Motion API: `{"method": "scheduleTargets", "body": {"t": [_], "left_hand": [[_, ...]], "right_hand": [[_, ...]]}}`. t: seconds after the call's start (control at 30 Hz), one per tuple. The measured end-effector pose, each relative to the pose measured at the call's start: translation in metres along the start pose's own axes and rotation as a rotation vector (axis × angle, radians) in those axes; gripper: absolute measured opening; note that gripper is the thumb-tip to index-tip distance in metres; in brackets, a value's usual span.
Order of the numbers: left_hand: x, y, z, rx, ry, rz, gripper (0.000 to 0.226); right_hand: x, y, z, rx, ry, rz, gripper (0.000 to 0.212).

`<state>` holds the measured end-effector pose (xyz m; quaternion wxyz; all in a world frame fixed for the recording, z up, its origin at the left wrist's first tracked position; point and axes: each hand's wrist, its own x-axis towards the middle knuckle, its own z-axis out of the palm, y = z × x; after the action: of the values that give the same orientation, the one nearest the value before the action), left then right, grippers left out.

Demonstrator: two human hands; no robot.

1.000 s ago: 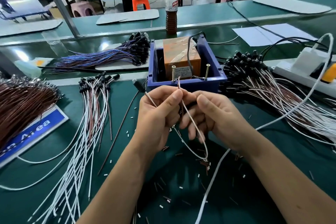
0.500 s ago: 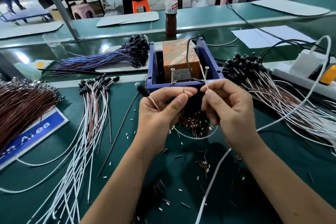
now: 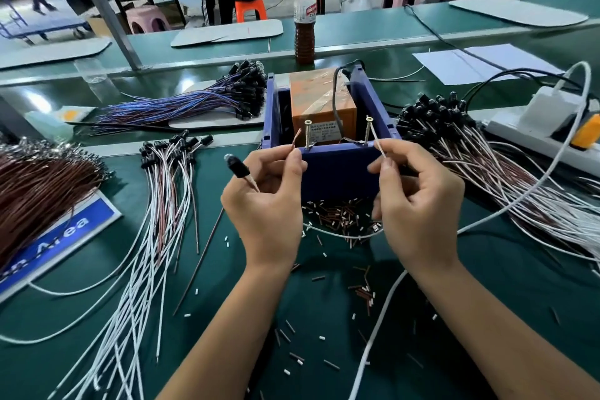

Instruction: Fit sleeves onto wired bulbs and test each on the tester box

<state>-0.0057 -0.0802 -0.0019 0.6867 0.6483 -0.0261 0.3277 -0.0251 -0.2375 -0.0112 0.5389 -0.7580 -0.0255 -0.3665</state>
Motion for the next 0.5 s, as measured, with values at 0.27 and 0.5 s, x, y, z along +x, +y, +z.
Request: {"method": "scheduleTargets", "body": {"t": [0.27,0.5], "left_hand": [[-0.0012,0.0004,0.0078,0.008,-0.002,0.001,0.009],[-0.0019,0.0009,0.0091,0.032,-0.012,0.013,0.005]], "right_hand": [[0.0012,-0.0017,-0.0002,-0.078,0.094,-0.078,0.019],[-0.0009,-0.0046,0.0034,-0.131,0.037,-0.133,0.035]]}}
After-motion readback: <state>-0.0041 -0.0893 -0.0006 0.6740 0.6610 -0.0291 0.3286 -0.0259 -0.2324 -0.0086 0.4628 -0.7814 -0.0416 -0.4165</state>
